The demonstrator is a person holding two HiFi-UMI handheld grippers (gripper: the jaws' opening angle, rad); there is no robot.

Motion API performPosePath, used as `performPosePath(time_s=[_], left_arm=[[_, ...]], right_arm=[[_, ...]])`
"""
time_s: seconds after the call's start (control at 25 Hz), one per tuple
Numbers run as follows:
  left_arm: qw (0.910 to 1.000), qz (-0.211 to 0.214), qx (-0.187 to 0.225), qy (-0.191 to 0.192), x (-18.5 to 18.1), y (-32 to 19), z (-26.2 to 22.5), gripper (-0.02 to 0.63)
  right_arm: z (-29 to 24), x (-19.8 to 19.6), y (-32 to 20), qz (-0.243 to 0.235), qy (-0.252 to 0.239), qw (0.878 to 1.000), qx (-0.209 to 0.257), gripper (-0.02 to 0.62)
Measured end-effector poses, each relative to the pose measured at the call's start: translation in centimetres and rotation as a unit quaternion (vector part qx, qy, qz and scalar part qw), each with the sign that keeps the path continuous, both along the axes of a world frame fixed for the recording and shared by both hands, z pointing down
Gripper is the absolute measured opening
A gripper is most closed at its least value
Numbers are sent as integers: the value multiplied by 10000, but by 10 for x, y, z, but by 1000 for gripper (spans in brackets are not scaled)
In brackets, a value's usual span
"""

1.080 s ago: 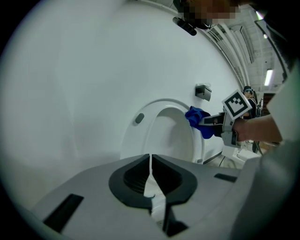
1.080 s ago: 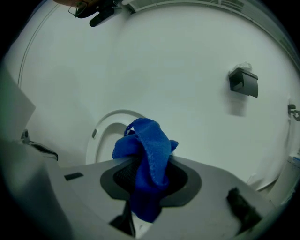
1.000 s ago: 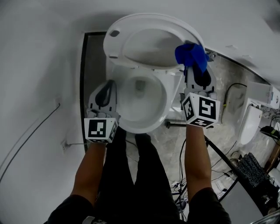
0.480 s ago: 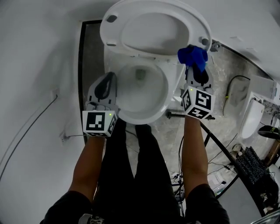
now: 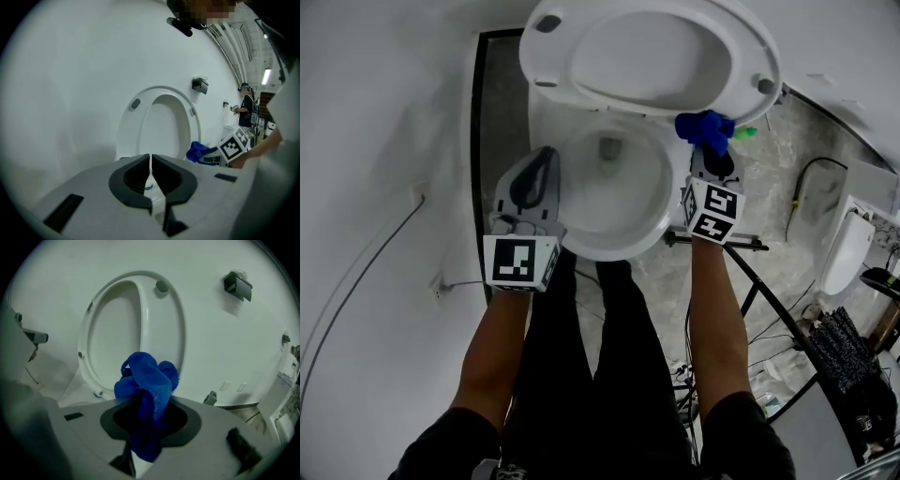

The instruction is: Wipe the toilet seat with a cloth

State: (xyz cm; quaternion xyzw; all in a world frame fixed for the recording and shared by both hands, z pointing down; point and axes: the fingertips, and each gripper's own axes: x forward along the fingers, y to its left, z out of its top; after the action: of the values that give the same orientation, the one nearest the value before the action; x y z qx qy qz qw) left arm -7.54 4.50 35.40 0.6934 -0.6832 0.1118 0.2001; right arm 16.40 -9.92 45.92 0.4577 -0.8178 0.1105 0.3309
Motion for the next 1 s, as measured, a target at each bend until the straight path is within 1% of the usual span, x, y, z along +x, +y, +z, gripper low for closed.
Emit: performPosePath(time_s=[0.2, 0.36, 0.6, 0.76, 0.88, 1.0], left_arm=[[10000, -13, -5, -31, -9, 4, 2, 25], [9998, -176, -40, 16, -23, 11, 8, 25], [9993, -334, -135, 36, -43, 23, 17, 25], [9990, -427, -105, 121, -57, 28, 18, 25], [9988, -459, -96, 129, -70, 32, 20, 25], [9985, -506, -122, 145, -78, 33, 21, 25]], right_arm=[[41, -16, 7, -178, 265, 9989, -341, 110], [61, -41, 20, -526, 451, 9962, -520, 110], [80, -83, 36, -900, 410, 9931, -634, 110], [83, -113, 46, -1096, 384, 9906, -722, 110], [83, -139, 55, -1245, 352, 9896, -633, 110], [82, -157, 59, -1289, 243, 9895, -604, 110]])
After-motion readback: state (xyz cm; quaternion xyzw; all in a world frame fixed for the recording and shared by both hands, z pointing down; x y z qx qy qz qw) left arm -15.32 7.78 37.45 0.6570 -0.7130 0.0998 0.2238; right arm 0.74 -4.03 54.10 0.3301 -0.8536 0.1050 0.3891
